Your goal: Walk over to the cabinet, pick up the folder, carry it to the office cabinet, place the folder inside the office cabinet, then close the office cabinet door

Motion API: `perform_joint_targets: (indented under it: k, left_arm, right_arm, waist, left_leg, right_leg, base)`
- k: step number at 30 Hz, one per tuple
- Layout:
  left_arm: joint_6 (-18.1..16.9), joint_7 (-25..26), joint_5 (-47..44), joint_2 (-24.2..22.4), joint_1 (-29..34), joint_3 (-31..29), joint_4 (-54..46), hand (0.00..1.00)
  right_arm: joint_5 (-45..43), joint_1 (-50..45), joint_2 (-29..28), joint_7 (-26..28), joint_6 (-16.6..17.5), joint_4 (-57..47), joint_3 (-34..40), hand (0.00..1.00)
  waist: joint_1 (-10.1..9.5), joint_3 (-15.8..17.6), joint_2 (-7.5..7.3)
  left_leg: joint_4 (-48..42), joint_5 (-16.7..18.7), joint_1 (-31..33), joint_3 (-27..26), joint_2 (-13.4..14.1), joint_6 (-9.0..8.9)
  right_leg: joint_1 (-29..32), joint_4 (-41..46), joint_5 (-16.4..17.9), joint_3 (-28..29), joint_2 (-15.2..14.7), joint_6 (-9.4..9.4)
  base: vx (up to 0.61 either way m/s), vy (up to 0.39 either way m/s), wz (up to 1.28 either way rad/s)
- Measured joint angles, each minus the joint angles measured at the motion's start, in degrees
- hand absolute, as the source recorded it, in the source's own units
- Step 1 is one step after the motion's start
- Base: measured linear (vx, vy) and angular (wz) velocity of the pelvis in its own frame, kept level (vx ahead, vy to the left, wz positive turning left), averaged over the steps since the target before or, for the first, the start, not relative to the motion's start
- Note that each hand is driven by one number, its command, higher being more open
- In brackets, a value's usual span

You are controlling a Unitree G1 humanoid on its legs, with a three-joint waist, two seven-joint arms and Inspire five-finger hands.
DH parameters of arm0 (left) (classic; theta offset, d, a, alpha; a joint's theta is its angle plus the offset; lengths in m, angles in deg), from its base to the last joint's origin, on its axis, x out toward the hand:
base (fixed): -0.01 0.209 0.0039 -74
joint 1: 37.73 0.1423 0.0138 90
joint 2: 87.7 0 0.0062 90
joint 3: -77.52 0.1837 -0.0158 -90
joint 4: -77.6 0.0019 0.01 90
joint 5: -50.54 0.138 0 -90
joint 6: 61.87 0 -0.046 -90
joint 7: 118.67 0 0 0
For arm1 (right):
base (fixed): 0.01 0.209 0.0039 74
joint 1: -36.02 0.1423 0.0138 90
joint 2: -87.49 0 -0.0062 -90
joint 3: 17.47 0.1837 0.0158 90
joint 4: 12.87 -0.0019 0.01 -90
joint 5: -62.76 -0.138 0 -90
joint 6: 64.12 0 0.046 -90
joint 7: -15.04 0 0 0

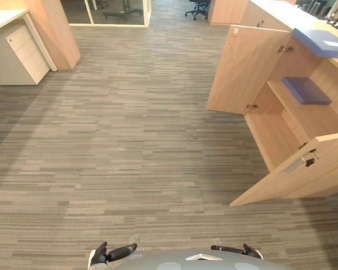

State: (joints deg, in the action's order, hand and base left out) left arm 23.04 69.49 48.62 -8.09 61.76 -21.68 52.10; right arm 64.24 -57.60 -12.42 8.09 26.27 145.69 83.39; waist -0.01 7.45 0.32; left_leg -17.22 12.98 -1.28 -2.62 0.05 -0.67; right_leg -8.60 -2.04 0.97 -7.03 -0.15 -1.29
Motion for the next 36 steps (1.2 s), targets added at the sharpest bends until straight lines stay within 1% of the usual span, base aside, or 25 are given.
perform_joint_targets:
  k: [3,4,7,10,12,13,14,15,18,20,22,23,24,25,26,27,28,29,30,31,32,33,34,35,36]
  left_arm:
    - [-0.11,-0.12,-0.38,-1.34,-0.19,-5.57,-2.64,1.0]
    - [-0.35,-0.13,-0.88,-2.02,-0.41,-6.99,-3.32,1.0]
    - [-1.24,-0.24,-2.48,-2.68,-0.57,-7.42,-3.85,1.0]
    - [-1.16,-0.06,-2.48,-3.73,-0.99,-9.57,-4.29,1.0]
    - [-1.0,0.07,-3.86,-4.25,-0.82,-10.59,-4.06,1.0]
    - [-1.04,0.26,-4.76,-4.69,-0.89,-11.22,-3.42,1.0]
    - [-0.92,0.77,-4.85,-4.59,-0.95,-11.68,-2.57,1.0]
    - [-0.75,0.93,-4.9,-4.59,-0.81,-12.13,-2.0,1.0]
    - [0.39,1.12,-4.74,-3.59,1.1,-13.73,-1.47,1.0]
    - [0.42,0.64,-4.28,-3.43,2.2,-14.11,-0.83,1.0]
    - [0.59,0.22,-4.19,-3.92,2.65,-14.29,1.05,1.0]
    - [0.71,0.01,-4.18,-4.91,3.07,-14.36,1.65,1.0]
    - [0.72,-0.08,-4.17,-5.14,3.34,-14.38,1.67,1.0]
    - [0.46,-0.13,-4.17,-5.11,3.38,-14.39,1.54,1.0]
    - [0.4,-0.22,-4.23,-4.99,3.52,-14.5,1.48,1.0]
    - [0.46,-0.43,-4.24,-4.92,3.92,-15.45,1.36,1.0]
    - [0.56,-0.45,-4.24,-5.94,4.46,-16.67,1.39,1.0]
    - [1.23,-0.47,-4.23,-6.07,4.4,-16.98,1.76,1.0]
    - [1.53,-0.45,-4.22,-6.13,4.36,-16.91,1.99,1.0]
    - [1.67,-0.63,-4.19,-6.29,4.4,-16.54,2.54,1.0]
    - [1.94,-0.95,-4.27,-6.34,4.4,-16.44,2.74,1.0]
    - [2.09,-1.01,-4.17,-6.16,4.32,-16.3,2.75,1.0]
    - [2.08,-1.11,-4.16,-5.43,4.39,-16.27,2.88,1.0]
    - [1.72,-1.16,-4.08,-5.05,4.33,-16.48,2.74,1.0]
    - [1.66,-1.27,-4.15,-4.71,4.27,-16.78,2.46,1.0]
  right_arm:
    - [0.04,-0.1,-0.17,-0.31,-0.11,-1.32,0.88,1.0]
    - [-0.02,0.0,-0.17,-0.51,-0.26,-1.22,1.74,1.0]
    - [0.04,0.5,0.11,-0.85,-0.98,-1.36,2.65,1.0]
    - [0.05,0.94,0.58,-0.83,-1.1,-1.99,2.1,1.0]
    - [0.03,0.97,0.94,-0.96,-1.24,-1.91,2.1,1.0]
    - [0.17,1.31,1.34,-0.94,-1.4,-1.43,2.09,1.0]
    - [0.19,2.02,1.37,-0.84,-1.51,-0.42,2.06,1.0]
    - [0.29,2.33,1.29,-0.84,-1.58,0.01,2.05,1.0]
    - [0.5,2.57,0.67,-0.44,-1.78,1.45,2.16,1.0]
    - [1.06,2.93,0.25,0.39,-2.07,1.5,2.26,1.0]
    - [2.29,3.3,0.54,1.29,-2.27,1.3,4.42,1.0]
    - [2.23,3.28,1.17,1.63,-2.34,0.53,6.23,1.0]
    - [2.03,3.3,1.24,1.68,-2.34,0.04,7.19,1.0]
    - [1.99,3.36,1.1,1.69,-2.32,-0.8,8.34,1.0]
    - [1.96,3.37,0.83,1.45,-2.23,-0.92,8.87,1.0]
    - [1.57,3.27,0.84,1.32,-2.24,-0.88,9.21,1.0]
    - [1.4,3.51,1.17,1.23,-2.25,-0.81,10.1,1.0]
    - [1.14,4.64,0.71,0.9,-2.07,-0.98,11.5,1.0]
    - [1.13,5.01,0.87,0.38,-2.12,-0.99,11.74,1.0]
    - [0.88,5.85,1.33,0.03,-2.37,-0.8,12.08,1.0]
    - [0.23,6.9,1.19,0.05,-2.27,-0.95,12.15,1.0]
    - [0.17,7.4,0.85,0.02,-2.26,-1.08,12.12,1.0]
    - [0.15,7.96,-0.12,-0.01,-2.22,-1.27,12.1,1.0]
    - [0.01,7.95,-0.83,-0.12,-2.3,-1.21,12.38,1.0]
    - [0.07,7.85,-1.23,-0.24,-2.32,-1.14,12.42,1.0]
  waist:
    - [-0.91,1.59,0.25]
    - [-1.54,2.44,0.08]
    - [-1.6,2.96,0.16]
    - [-1.41,3.16,0.69]
    - [-1.35,3.08,1.5]
    - [-1.66,3.28,1.87]
    - [-1.68,3.29,1.58]
    - [-2.0,3.38,1.76]
    - [-3.22,0.44,-0.13]
    - [-4.66,-1.62,-1.25]
    - [-4.94,-3.06,0.41]
    - [-4.43,-4.09,1.84]
    - [-4.09,-4.34,2.2]
    - [-3.38,-4.24,1.82]
    - [-2.97,-4.09,1.03]
    - [-2.83,-4.29,1.07]
    - [-2.9,-4.16,1.77]
    - [-2.77,-3.15,2.25]
    - [-2.68,-2.59,2.71]
    - [-2.84,-1.19,3.72]
    - [-2.81,0.53,4.34]
    - [-2.75,1.1,4.18]
    - [-2.66,1.61,3.0]
    - [-2.52,1.7,1.76]
    - [-2.77,2.11,0.7]
  left_leg:
    - [-16.88,2.35,8.04,-2.71,3.12,-2.23]
    - [-21.61,3.95,11.3,-3.3,3.95,-1.47]
    - [-16.56,3.83,15.25,-2.08,4.8,-1.83]
    - [-5.6,-0.12,16.04,1.74,5.26,-2.86]
    - [-1.56,-5.43,15.09,1.26,6.74,-6.42]
    - [-2.42,-7.75,14.43,-1.08,6.1,-5.92]
    - [-5.32,-6.3,14.56,-2.21,5.76,-4.18]
    - [-6.18,-5.13,14.17,-2.8,5.42,-3.68]
    - [-5.96,-1.92,11.31,-5.99,2.56,-2.04]
    - [-1.94,-1.56,7.91,-9.1,0.32,-1.28]
    - [2.73,-1.9,3.55,-11.28,-2.2,0.23]
    - [5.19,-2.79,1.04,-11.86,-3.65,2.45]
    - [5.97,-3.0,-0.09,-11.97,-4.53,3.8]
    - [6.61,-2.88,-2.26,-11.23,-6.33,5.21]
    - [6.61,-2.38,-3.98,-10.06,-7.72,6.02]
    - [7.23,-1.95,-6.07,-9.09,-8.79,6.67]
    - [9.13,-1.65,-8.76,-8.39,-8.98,7.13]
    - [10.77,-1.5,-11.32,-7.95,-8.39,7.32]
    - [11.14,-1.49,-12.26,-7.92,-7.61,7.32]
    - [11.72,-1.48,-14.0,-7.93,-5.51,7.29]
    - [11.78,-1.48,-15.27,-7.87,-3.44,7.28]
    - [11.7,-1.48,-15.64,-7.9,-2.74,7.28]
    - [11.93,-1.23,-15.45,-7.84,-1.95,6.8]
    - [13.15,0.26,-15.83,-7.65,-1.41,4.16]
    - [13.84,0.52,-16.53,-7.69,-1.66,2.92]
  right_leg:
    - [-0.62,0.27,1.25,0.6,1.29,1.77]
    - [-0.66,1.24,1.51,0.91,0.9,2.14]
    - [-0.74,2.02,2.71,1.33,-2.15,0.93]
    - [-0.6,1.8,4.17,3.58,-6.64,-1.39]
    - [-1.83,0.41,4.96,5.28,-8.47,-2.91]
    - [-3.4,0.55,4.97,5.82,-9.49,-3.24]
    - [-3.5,4.07,5.16,5.73,-9.73,-2.94]
    - [-3.4,4.9,5.2,5.64,-10.23,-2.81]
    - [-2.73,5.97,2.25,6.03,-13.32,-4.61]
    - [-0.49,8.51,1.87,8.22,-15.96,-4.52]
    - [2.95,16.08,2.01,10.07,-18.05,-4.41]
    - [6.61,25.56,2.75,10.76,-19.49,-4.24]
    - [9.15,32.16,3.17,10.88,-20.0,-4.12]
    - [13.73,45.4,2.81,10.62,-20.4,-3.41]
    - [15.3,50.7,0.74,7.96,-21.05,-0.57]
    - [15.43,53.22,-1.95,6.39,-23.23,0.88]
    - [15.65,56.56,-3.16,3.92,-24.64,0.82]
    - [16.23,60.29,4.3,-0.22,-25.33,1.52]
    - [16.64,61.01,7.54,-2.78,-24.96,1.37]
    - [17.43,59.79,12.69,-8.29,-22.83,0.99]
    - [18.7,55.04,14.87,-13.27,-20.24,0.62]
    - [19.27,51.36,15.0,-15.03,-19.04,0.53]
    - [20.6,41.4,13.49,-16.68,-17.13,-1.52]
    - [21.77,31.14,9.83,-16.67,-15.6,-2.28]
    - [22.03,26.87,7.58,-16.39,-15.3,-2.24]
  base:
    - [-0.05,0.01,-0.02]
    - [0.0,0.073,-0.1]
    - [0.03,0.152,-0.15]
    - [0.18,0.333,-0.36]
    - [0.29,0.397,-0.33]
    - [0.37,0.336,-0.18]
    - [0.37,0.294,-0.27]
    - [0.32,0.236,-0.33]
    - [0.27,0.236,-0.38]
    - [0.3,0.242,-0.85]
    - [0.25,0.207,-0.71]
    - [0.21,0.157,-0.19]
    - [0.27,0.18,0.03]
    - [0.26,0.146,0.26]
    - [0.27,0.135,0.34]
    - [0.33,0.123,0.14]
    - [0.3,0.083,0.04]
    - [0.27,0.055,-0.05]
    - [0.15,-0.027,-0.06]
    - [0.1,-0.066,-0.18]
    - [0.08,-0.092,-0.19]
    - [0.06,-0.136,-0.05]
    - [0.13,-0.224,0.2]
    - [0.12,-0.192,0.24]
    - [0.2,-0.221,0.19]
